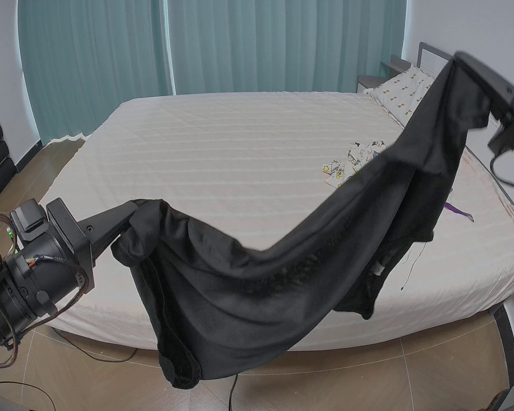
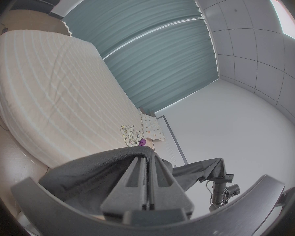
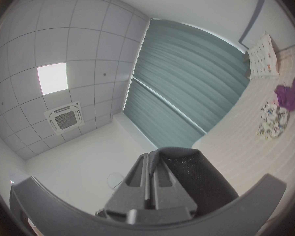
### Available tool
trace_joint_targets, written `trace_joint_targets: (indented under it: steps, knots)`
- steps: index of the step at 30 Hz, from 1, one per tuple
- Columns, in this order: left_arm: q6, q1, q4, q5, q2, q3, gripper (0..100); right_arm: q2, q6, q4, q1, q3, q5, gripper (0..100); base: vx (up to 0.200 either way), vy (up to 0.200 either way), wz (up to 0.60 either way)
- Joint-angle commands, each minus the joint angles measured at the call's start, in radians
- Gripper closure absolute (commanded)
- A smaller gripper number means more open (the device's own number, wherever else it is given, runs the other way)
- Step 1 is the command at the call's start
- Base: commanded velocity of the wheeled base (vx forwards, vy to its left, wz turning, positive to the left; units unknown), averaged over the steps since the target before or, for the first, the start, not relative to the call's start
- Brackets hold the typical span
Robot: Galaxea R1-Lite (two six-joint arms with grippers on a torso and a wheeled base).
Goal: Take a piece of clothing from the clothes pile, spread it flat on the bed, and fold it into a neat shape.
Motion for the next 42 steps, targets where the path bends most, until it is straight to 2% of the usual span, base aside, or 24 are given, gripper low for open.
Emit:
trace_joint_targets:
  steps: [1, 12, 18, 19, 25, 26, 30, 42]
  knots:
    - [0.023, 0.032, 0.030, 0.008, -0.004, -0.034, 100, 0.197, 0.011, 0.102, -0.152, -0.251, 0.015, 100, 0.000, 0.000, 0.00]
    - [0.019, 0.052, 0.016, 0.001, 0.174, -0.043, 100, 0.490, 0.004, 0.087, -0.187, -0.303, 0.009, 100, 0.000, 0.000, 0.00]
    - [0.021, 0.092, 0.016, -0.005, 0.254, -0.088, 100, 0.563, 0.004, 0.041, -0.181, -0.339, 0.007, 100, 0.200, 0.000, 0.00]
    - [0.023, 0.129, 0.016, -0.005, 0.300, -0.128, 100, 0.591, 0.002, 0.039, -0.179, -0.365, 0.006, 100, 0.200, 0.000, 0.00]
    - [0.026, 0.190, 0.016, -0.012, 0.379, -0.206, 100, 0.611, -0.005, 0.050, -0.187, -0.423, 0.007, 100, 0.200, 0.000, 0.00]
    - [0.033, 0.204, 0.016, -0.031, 0.406, -0.232, 100, 0.620, -0.008, 0.061, -0.193, -0.450, 0.007, 100, 0.200, 0.000, 0.00]
    - [0.053, 0.218, 0.016, -0.067, 0.456, -0.247, 100, 0.649, -0.010, 0.110, -0.198, -0.506, 0.007, 100, 0.200, 0.000, 0.00]
    - [0.062, 0.270, 0.017, -0.070, 0.679, -0.384, 100, 0.809, -0.070, 0.117, -0.195, -0.638, 0.009, 100, 0.200, 0.000, 0.00]
